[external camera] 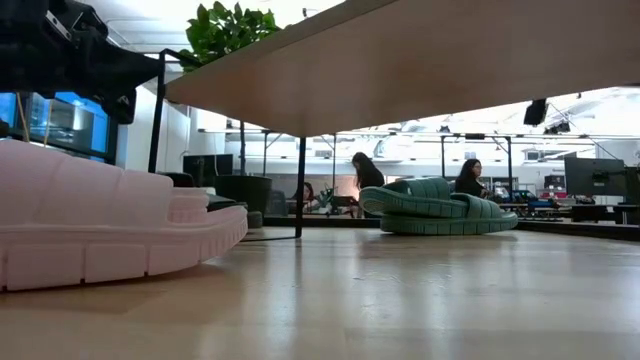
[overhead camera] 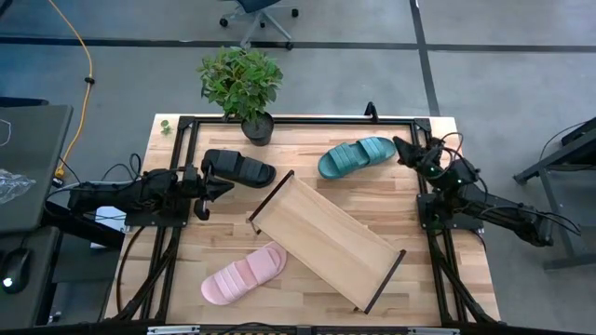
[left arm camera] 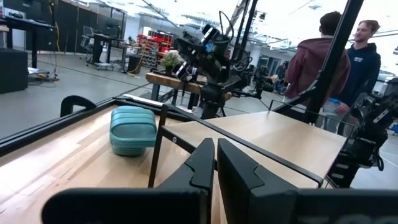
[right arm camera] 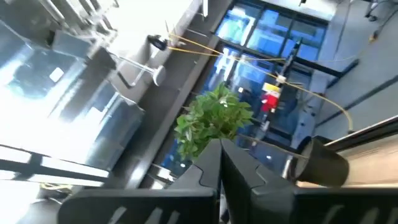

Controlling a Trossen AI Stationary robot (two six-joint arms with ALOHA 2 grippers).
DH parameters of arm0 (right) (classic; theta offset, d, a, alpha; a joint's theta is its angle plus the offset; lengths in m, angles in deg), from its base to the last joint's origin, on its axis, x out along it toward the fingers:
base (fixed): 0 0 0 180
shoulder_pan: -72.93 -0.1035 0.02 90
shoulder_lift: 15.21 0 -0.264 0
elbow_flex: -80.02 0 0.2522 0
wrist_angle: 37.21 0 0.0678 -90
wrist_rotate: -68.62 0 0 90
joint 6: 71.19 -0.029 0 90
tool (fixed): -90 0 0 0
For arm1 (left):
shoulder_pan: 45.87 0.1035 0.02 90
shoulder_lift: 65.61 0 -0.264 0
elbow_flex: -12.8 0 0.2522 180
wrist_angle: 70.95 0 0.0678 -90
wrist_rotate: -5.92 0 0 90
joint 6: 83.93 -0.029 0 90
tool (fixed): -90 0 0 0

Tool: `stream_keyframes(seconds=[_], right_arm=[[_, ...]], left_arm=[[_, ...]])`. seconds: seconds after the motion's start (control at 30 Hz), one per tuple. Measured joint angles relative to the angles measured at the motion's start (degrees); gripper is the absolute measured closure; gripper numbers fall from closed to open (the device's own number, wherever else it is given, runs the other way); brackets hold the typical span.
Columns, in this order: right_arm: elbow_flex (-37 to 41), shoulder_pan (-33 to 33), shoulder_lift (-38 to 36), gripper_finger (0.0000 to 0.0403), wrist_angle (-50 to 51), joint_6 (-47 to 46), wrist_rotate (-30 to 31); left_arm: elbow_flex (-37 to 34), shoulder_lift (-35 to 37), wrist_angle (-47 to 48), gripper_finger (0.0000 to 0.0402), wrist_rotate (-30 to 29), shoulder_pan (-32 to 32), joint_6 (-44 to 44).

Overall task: Pick and place slides into the shelf
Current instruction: Put the green pair of slides on the shelf

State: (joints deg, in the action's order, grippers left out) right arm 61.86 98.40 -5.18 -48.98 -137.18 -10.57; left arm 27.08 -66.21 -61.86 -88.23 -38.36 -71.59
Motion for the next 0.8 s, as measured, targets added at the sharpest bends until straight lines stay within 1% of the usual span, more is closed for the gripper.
stream_keyframes(seconds=[0.1, 0.2, 0.33, 0.4, 0.47, 0.63, 0.7, 0.8], right_arm=[[-5.84, -0.14, 1.68, 0.0402, 6.45, 2.49, -0.06], [-13.37, -0.12, 4.73, 0.0402, 15.39, 6.57, 0.52], [-23.63, -0.11, 10.67, 0.0402, 30.73, 9.58, 1.88], [-27.50, -0.11, 14.02, 0.0402, 35.44, 9.69, 2.31], [-30.72, -0.11, 17.30, 0.0402, 37.44, 9.87, 2.27], [-36.87, 0.32, 25.39, 0.0402, 37.97, 12.35, 1.96], [-39.24, 1.78, 28.25, 0.0402, 39.65, 12.60, 0.36], [-42.46, 5.54, 32.30, 0.0402, 43.26, 14.68, -5.99]], left_arm=[[0.00, 0.00, 0.00, 0.0391, 0.00, -0.01, 0.39], [0.00, 0.00, 0.00, 0.0392, 0.00, -0.02, 1.37], [0.00, 0.00, 0.00, 0.0391, 0.00, 0.00, 1.46], [0.00, 0.00, 0.04, 0.0392, -0.01, -0.01, 1.46], [0.00, 0.00, 0.10, 0.0392, -0.45, -0.02, 1.46], [0.00, 0.00, 0.11, 0.0392, -2.27, -0.01, 1.48], [0.00, 0.00, 0.11, 0.0391, -3.03, 0.00, 1.49], [0.00, 0.00, 0.11, 0.0392, -3.02, -0.01, 1.49]])
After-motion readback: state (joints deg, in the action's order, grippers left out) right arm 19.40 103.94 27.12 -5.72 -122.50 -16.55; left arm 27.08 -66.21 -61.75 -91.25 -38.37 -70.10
